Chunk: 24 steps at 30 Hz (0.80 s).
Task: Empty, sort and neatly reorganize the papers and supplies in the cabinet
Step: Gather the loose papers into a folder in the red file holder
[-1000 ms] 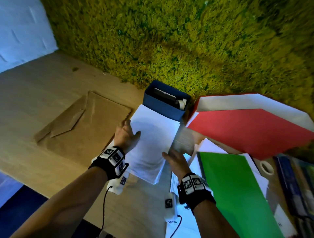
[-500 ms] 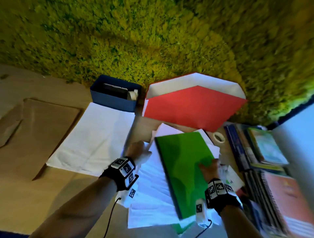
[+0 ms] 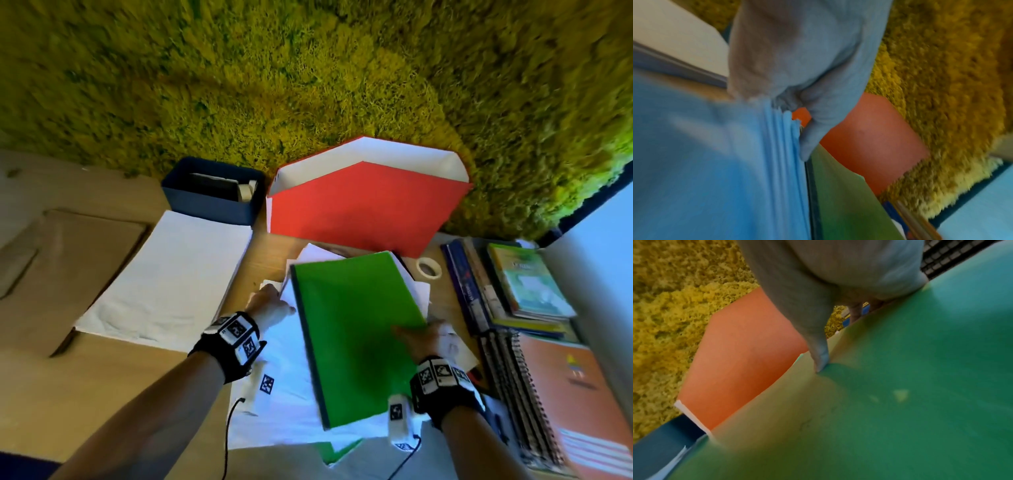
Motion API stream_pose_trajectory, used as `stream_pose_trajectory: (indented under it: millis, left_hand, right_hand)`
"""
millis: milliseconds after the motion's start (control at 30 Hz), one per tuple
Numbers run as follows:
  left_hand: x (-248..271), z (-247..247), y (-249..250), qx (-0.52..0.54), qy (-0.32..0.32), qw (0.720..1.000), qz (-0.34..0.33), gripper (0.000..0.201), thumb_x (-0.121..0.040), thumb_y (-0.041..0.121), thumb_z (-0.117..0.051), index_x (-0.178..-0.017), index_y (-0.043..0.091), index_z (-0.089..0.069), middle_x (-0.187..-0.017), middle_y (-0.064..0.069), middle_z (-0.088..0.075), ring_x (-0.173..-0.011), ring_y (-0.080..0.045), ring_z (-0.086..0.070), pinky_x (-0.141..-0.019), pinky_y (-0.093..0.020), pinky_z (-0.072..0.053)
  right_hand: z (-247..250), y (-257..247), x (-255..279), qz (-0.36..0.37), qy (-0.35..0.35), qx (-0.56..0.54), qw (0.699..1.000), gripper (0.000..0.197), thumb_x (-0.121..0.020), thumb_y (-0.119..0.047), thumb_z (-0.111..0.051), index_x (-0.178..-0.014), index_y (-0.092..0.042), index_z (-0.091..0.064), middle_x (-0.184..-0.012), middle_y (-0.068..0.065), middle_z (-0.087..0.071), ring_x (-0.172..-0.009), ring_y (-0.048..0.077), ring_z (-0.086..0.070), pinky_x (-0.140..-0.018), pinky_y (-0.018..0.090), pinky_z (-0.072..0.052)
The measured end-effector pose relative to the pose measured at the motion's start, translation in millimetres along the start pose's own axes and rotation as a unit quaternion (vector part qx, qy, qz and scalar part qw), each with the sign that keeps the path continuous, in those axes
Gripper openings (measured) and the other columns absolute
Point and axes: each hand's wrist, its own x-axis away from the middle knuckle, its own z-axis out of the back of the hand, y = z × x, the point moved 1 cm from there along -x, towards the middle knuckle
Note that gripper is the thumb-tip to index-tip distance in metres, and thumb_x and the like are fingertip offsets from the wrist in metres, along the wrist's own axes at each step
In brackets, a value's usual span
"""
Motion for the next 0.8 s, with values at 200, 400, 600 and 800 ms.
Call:
stream_pose_trajectory:
  millis: [200,400,600,800]
  left_hand:
    - [19,26,29,0.027,0.09,0.993,-0.075,0.014,-0.08,0.007,-0.064,-0.086,0.008,-0.051,-0.086,-0.012,-0.057,-0.075,-0.027,-0.056,-0.057,-0.033,-0.038]
    - [57,103,89,-0.158,0.24,0.939,-0.189,0.042,-0.082,0.021,-0.065,-0.124,0.02,-0.057,-0.113,-0.015,-0.067,-0.105,-0.04,-0.06,-0.081,-0.04,-0.048]
    - [108,157,143,-0.275,0.285,0.867,-0.302,0.038,-0.089,0.032,-0.065,-0.126,0.028,-0.055,-0.112,-0.012,-0.067,-0.108,-0.036,-0.059,-0.08,-0.039,-0.045]
    - [155,166,174,-0.321,0.269,0.818,-0.394,0.025,-0.092,0.031,-0.065,-0.116,0.032,-0.06,-0.1,-0.004,-0.069,-0.102,-0.032,-0.056,-0.073,-0.036,-0.036]
  right_hand:
    - [31,-7,-5,-0.011,0.058,-0.038,0.998,0.089,-0.068,-0.046,-0.075,-0.132,0.001,-0.036,-0.132,0.029,-0.039,-0.121,0.043,-0.041,-0.099,0.052,-0.038]
    - [49,-7,-10,0.003,0.109,0.0,0.994,0.063,-0.082,-0.032,-0.065,-0.121,-0.003,-0.024,-0.129,0.027,-0.036,-0.115,0.042,-0.04,-0.091,0.052,-0.044]
    - [43,-52,8,0.196,-0.018,-0.067,0.978,0.121,-0.064,-0.068,-0.074,-0.151,-0.013,-0.01,-0.153,0.02,-0.021,-0.14,0.038,-0.023,-0.111,0.054,-0.029]
    - [81,-112,51,0.374,-0.139,-0.249,0.882,0.091,-0.06,-0.033,-0.09,-0.137,-0.015,-0.044,-0.132,0.0,-0.056,-0.124,0.009,-0.052,-0.104,0.04,-0.045]
